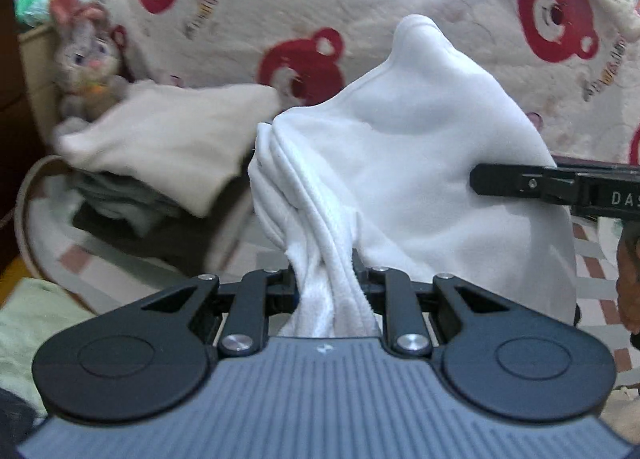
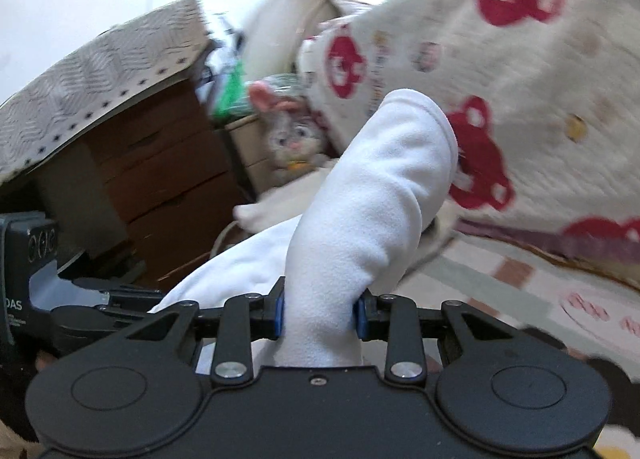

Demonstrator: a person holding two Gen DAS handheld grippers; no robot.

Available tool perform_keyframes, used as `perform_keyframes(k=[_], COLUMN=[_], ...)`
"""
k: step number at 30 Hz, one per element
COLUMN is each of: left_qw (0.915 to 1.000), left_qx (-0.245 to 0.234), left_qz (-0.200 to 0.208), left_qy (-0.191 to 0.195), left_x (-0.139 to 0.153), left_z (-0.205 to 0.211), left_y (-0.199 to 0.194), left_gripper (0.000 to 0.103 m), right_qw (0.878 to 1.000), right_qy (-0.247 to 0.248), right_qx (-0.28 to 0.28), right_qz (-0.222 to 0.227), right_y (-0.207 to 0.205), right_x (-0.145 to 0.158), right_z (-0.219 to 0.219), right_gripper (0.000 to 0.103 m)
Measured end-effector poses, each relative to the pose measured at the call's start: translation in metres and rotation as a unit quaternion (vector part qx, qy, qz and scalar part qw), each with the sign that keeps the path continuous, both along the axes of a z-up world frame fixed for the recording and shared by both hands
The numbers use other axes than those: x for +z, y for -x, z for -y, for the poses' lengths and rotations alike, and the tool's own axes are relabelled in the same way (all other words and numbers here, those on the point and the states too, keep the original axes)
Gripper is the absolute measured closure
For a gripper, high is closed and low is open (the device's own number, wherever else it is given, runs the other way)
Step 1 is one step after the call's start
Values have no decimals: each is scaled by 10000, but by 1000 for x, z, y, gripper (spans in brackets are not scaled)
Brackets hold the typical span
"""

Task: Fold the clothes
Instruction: 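Lift the folded shirt with both grippers and carry it toward the clothes stack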

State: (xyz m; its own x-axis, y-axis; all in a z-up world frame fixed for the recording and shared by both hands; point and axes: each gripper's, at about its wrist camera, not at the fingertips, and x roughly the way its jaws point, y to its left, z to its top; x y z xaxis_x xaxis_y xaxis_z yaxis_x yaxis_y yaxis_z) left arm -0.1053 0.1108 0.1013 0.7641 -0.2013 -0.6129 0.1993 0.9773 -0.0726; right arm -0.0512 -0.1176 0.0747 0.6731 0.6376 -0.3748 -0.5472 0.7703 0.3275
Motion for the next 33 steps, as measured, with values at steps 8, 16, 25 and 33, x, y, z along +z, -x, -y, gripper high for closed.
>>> perform_keyframes(k=[8,16,25,33], left_qw=[9904,9820,9778,9834], left_qx=[109,754,766,957], left_qz=[238,653,75,-13], left_qy=[-1356,-1607,-1951,-1541], left_x=[61,142,44,-18], left_z=[-44,-115,-141,-151], left_y=[-51,-171,-314,-313], left_gripper=[85,84,83,82], right_qw=[9978,9882,9628,9444], right_qy=[77,-1262,-2563,-2979], right_qx=[631,798,-134,-309], right_qz=[212,350,-849,-1357], right_y=[-62,-187,-299,-283], right_x=[54,90,-50,-131], right_z=[-68,-114,-137,-119], right_gripper=[67,67,65,46])
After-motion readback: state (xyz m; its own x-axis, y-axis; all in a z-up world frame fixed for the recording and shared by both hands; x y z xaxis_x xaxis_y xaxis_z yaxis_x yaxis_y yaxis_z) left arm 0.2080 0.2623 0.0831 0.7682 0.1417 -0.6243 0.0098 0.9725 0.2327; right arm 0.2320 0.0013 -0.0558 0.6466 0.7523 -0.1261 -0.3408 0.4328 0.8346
